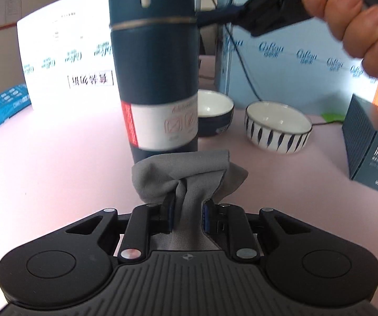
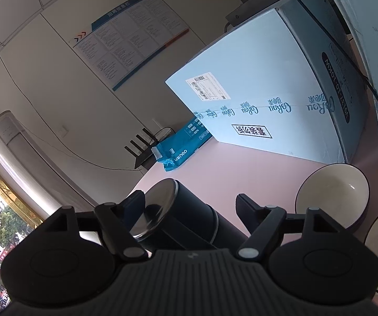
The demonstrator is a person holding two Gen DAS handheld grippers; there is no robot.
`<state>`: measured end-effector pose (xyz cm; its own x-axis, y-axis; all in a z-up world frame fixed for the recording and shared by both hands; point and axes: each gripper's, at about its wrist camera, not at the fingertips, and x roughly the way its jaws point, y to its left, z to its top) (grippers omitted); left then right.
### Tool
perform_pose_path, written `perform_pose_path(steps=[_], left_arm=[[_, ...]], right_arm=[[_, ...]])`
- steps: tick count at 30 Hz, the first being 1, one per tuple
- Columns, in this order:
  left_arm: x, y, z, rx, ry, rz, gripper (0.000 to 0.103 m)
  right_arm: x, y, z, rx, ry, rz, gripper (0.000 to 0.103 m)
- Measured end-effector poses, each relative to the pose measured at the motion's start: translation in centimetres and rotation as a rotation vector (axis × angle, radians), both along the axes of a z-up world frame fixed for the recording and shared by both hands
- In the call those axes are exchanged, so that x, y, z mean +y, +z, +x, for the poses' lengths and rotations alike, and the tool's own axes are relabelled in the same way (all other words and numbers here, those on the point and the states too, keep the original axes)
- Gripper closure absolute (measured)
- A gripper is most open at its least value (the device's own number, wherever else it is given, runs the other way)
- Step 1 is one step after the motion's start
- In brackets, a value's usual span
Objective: Clean container
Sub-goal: 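Raise the bottle by its lid against the cloth while the left gripper holds it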
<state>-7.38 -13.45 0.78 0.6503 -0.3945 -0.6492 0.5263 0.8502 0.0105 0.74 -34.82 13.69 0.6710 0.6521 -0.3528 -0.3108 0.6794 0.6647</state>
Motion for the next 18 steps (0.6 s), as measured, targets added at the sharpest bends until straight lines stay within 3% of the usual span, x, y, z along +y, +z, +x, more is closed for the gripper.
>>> perform_pose_path(steps=[8, 18], left_arm=[[0.7, -0.3, 0.5, 0.027, 0.003, -0.007, 0.086], [1.7, 6.2, -2.0, -0.177, -0.034, -0.180, 0.086]], right_arm=[[0.0, 0.0, 0.0, 0.002, -0.001, -0.006, 0.024], [0.3, 0.0, 0.1, 0.005, 0.000, -0.006, 0.023]])
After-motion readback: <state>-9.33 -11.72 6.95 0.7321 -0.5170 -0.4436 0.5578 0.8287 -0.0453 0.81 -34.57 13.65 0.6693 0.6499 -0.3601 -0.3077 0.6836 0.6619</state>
